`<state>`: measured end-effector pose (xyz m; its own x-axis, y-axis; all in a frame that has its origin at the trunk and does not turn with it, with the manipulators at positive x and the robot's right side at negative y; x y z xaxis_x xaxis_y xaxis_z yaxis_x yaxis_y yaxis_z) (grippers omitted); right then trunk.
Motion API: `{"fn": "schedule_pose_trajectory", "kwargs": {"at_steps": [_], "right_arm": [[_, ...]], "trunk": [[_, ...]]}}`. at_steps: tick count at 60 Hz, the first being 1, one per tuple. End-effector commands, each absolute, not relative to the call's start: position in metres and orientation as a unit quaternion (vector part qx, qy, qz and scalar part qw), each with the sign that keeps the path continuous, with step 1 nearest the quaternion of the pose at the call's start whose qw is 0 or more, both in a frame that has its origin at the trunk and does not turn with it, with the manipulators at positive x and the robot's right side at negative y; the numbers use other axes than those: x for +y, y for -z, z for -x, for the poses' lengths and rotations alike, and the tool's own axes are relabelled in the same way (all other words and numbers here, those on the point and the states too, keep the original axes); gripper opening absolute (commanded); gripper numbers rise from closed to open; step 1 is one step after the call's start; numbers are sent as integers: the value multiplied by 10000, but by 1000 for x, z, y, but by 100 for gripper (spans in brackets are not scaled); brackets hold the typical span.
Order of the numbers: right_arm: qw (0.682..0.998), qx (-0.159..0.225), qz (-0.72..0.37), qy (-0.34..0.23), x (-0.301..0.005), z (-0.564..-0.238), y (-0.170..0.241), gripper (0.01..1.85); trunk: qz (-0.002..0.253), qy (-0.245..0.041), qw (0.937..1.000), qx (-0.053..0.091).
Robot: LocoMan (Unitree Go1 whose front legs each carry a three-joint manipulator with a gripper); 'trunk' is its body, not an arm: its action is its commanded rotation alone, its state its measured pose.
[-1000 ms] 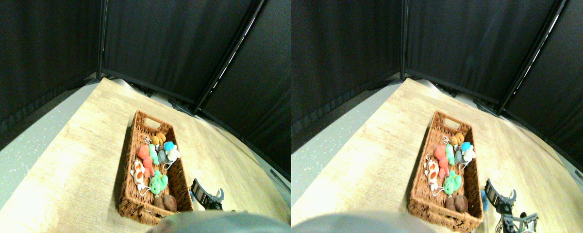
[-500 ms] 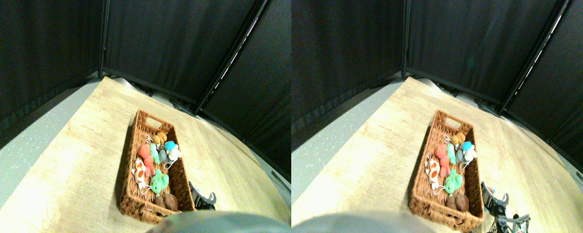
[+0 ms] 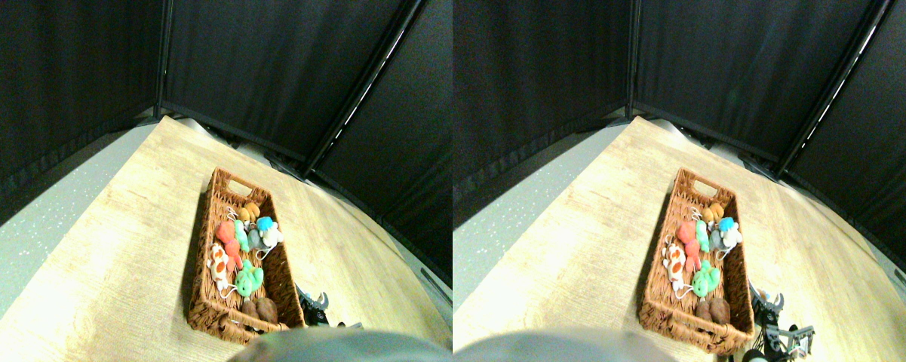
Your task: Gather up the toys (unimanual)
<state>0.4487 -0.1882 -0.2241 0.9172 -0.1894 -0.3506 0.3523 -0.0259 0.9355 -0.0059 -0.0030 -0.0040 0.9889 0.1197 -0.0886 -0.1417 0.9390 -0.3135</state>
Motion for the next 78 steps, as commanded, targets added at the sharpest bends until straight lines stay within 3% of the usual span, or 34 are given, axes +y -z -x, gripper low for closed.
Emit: {"fn": "schedule_pose_trajectory", "kwargs": {"at_steps": [1, 28, 47, 64, 78], "right_arm": [[7013, 607, -6749, 2213, -197, -450, 234, 76], [6835, 497, -6832, 2523, -216, -441, 240, 64], [6944, 389, -6789, 2356, -219, -435, 225, 73], [6909, 270, -6790, 2468, -224, -442, 226, 69], [6827, 433, -6857, 2488, -225, -445, 234, 68]], "trunk": [[1657, -725, 9822, 514], [1585, -706, 9833, 544], [1563, -690, 9841, 479], [1596, -708, 9834, 488], [1610, -734, 9828, 534]]}}
